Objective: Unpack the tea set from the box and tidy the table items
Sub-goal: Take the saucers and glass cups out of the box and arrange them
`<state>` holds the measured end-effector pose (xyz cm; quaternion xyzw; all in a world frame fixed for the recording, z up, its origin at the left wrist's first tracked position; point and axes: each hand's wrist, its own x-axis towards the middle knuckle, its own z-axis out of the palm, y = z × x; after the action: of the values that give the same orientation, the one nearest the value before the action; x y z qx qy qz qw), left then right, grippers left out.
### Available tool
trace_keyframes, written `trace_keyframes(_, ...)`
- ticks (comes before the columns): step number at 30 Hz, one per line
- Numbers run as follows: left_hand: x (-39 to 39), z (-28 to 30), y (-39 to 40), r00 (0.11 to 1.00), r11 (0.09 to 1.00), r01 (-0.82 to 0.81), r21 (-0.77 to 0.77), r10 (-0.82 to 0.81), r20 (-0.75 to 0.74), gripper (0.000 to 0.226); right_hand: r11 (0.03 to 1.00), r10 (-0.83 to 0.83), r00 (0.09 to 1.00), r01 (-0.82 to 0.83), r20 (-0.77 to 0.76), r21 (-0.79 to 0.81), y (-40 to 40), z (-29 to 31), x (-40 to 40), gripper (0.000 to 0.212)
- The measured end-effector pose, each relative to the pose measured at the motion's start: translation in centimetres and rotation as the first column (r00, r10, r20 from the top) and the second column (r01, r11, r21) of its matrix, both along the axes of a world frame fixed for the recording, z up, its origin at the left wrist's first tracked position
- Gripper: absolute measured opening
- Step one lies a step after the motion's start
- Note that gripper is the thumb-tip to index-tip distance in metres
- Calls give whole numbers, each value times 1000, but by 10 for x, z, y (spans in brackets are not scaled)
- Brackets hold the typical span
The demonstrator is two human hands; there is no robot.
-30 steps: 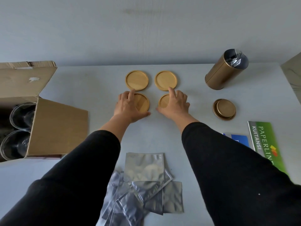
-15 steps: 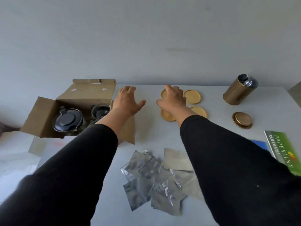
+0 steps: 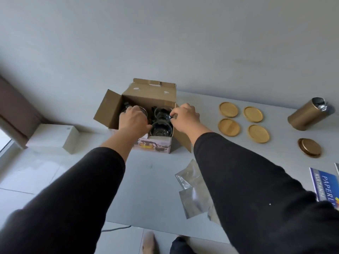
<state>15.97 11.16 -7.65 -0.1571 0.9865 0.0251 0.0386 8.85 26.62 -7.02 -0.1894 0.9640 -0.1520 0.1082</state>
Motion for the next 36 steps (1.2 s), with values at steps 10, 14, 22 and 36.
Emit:
trace_keyframes(10, 7, -21, 10, 981, 982, -172, 73, 164, 99, 52, 974, -18, 998, 31, -62, 222, -27, -25, -14, 36)
trace_keyframes(14, 6, -20, 13, 984, 988, -153, 33, 149, 94, 49, 970, -59, 996, 73, -66, 233, -34, -32, -20, 36)
trace_keyframes(22, 3, -20, 15, 987, 988, -132, 83, 123, 108, 47, 963, -80, 991, 104, -104, 249, -36, -34, -25, 38)
trace_keyframes(36, -3, -16, 24, 967, 954, -254, 159, 243, 82, 27, 990, 143, 950, -137, -277, 42, -23, -17, -24, 26)
